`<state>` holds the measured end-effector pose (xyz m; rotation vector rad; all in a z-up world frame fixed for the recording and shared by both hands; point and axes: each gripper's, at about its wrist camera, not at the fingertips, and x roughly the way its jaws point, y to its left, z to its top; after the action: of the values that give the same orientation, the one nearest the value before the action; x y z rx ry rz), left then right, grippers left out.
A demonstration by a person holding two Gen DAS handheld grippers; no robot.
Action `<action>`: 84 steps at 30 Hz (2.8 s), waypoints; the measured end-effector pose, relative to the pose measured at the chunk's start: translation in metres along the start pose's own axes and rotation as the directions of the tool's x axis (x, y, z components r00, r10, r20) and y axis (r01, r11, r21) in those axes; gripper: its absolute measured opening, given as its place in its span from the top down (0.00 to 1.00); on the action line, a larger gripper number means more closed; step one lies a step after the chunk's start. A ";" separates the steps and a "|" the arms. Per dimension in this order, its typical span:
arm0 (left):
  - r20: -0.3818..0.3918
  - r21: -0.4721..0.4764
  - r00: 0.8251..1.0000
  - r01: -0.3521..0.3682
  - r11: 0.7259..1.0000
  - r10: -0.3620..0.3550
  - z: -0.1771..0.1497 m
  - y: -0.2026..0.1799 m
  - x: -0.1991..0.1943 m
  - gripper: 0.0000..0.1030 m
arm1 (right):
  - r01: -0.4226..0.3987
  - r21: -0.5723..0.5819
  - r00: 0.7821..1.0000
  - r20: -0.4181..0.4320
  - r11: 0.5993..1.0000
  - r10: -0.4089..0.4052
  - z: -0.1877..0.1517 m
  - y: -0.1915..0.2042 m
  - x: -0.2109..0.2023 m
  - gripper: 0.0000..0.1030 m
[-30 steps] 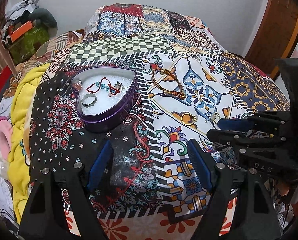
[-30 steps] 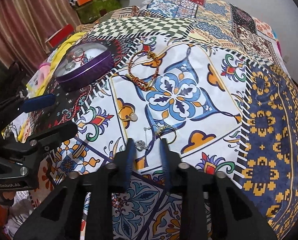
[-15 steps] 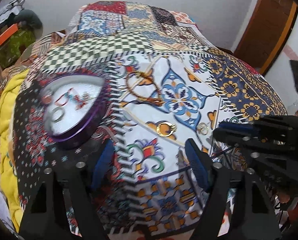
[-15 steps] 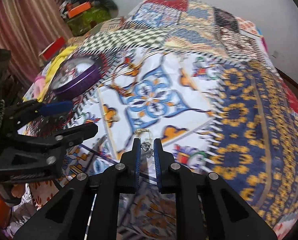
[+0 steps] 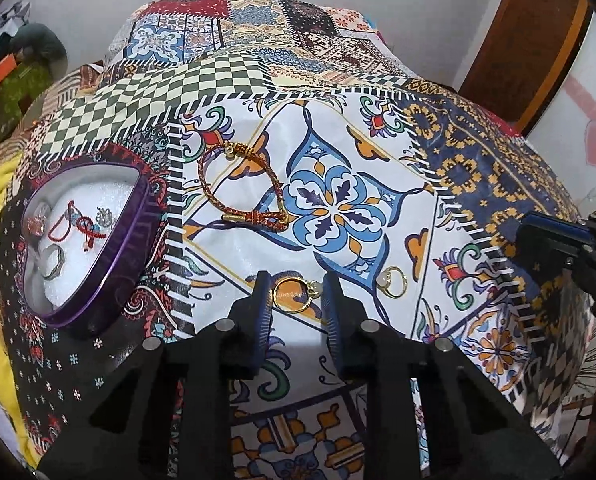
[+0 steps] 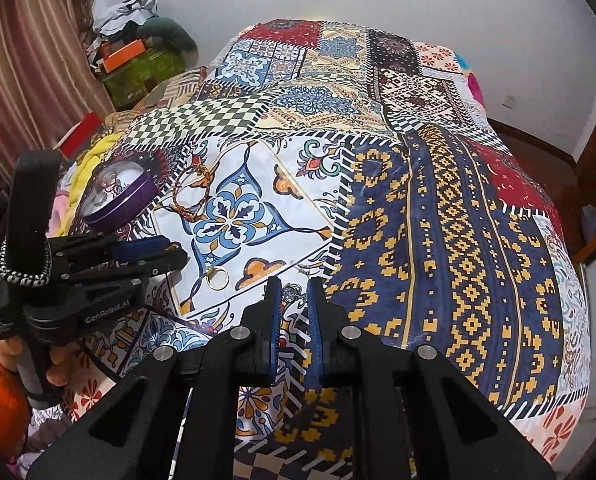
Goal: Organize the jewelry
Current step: 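Grasp a small silver earring with the right tool while the left grasps a gold ring, then carry both pieces over the heart tin and open both tools to drop them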
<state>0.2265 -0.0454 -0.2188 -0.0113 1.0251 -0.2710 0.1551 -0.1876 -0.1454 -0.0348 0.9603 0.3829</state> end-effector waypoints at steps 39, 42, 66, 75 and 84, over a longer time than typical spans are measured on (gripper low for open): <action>0.343 -0.136 0.912 -0.189 0.973 0.225 -0.003 0.074 -0.161 0.76 | -0.138 -0.197 0.968 0.182 0.971 0.175 0.075 0.111 -0.033 0.89; 0.332 -0.162 0.914 -0.189 0.969 0.234 -0.006 0.084 -0.157 0.76 | -0.154 -0.220 0.964 0.178 0.963 0.195 0.079 0.122 -0.027 0.89; 0.214 -0.171 0.962 -0.131 0.977 0.167 -0.013 0.110 -0.087 0.76 | -0.252 -0.268 0.963 0.031 0.930 0.269 0.092 0.167 0.052 0.89; 0.204 -0.164 0.967 -0.120 0.979 0.153 -0.008 0.113 -0.077 0.76 | -0.263 -0.250 0.963 -0.001 0.932 0.271 0.096 0.166 0.071 0.89; 0.188 -0.164 0.970 -0.125 0.978 0.156 -0.008 0.113 -0.073 0.76 | -0.247 -0.277 0.967 -0.012 0.929 0.254 0.095 0.171 0.074 0.88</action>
<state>0.2086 0.0818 -0.1774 -0.1009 0.8395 -0.0599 0.2115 0.0134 -0.1264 -0.1628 0.8831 0.7520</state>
